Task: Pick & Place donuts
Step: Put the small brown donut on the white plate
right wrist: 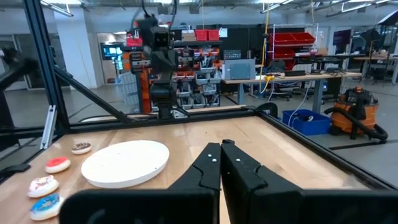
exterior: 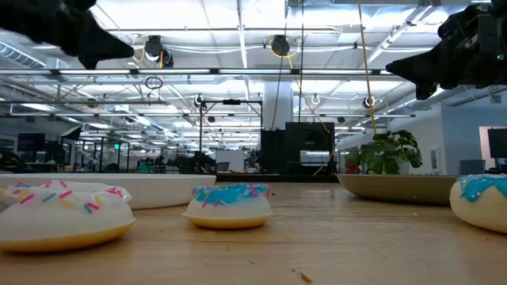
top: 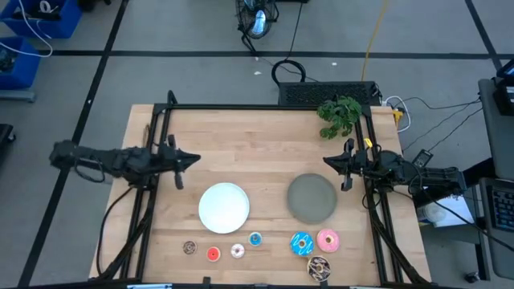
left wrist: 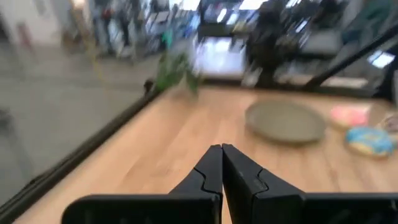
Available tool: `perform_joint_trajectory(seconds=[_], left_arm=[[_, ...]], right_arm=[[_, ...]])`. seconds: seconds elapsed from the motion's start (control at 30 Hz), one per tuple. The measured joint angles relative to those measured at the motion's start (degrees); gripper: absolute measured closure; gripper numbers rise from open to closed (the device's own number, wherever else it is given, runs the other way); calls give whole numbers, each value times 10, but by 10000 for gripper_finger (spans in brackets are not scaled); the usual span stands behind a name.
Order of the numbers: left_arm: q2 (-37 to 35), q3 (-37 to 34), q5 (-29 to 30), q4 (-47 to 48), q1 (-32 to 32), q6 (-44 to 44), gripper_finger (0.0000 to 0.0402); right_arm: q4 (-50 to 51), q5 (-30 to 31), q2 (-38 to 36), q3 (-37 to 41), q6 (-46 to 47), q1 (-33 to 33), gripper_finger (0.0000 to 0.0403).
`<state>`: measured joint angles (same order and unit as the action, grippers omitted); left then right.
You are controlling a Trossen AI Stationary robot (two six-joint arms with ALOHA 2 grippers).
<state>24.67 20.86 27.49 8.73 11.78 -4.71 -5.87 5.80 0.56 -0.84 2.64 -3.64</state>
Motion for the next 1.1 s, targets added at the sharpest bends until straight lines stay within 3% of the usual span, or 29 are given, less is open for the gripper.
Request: perform_joint_trajectory(seconds=[0.13,0.27,0.4,0.47,0.63,0.73,0.93,1.1], left_arm=[[151,122,67,134,61,-78,392],[282,270,74,374,96,-267,392],[373,382,31,581,134,-455,392],[403,414,-8,636,159,-518,392],[456,434,-88,658,238,-620,392],[491,434,-94,647,294,-657,390],[585,434,-102,593,377,-671,370],[652,434,-155,521,390,-663,365]], right_arm=[[2,-1,0,0,-3,0,403],[2,-1,0,0,-3,0,403],[2,-1,0,0,-3,0,403],[2,-1,0,0,-3,0,403],[7,-1,0,0,-3,0,403],[12,-3,0,0,-3,0,403],[9,-21,0,0,-3,0,403],[10,-21,0,0,21,0,403]])
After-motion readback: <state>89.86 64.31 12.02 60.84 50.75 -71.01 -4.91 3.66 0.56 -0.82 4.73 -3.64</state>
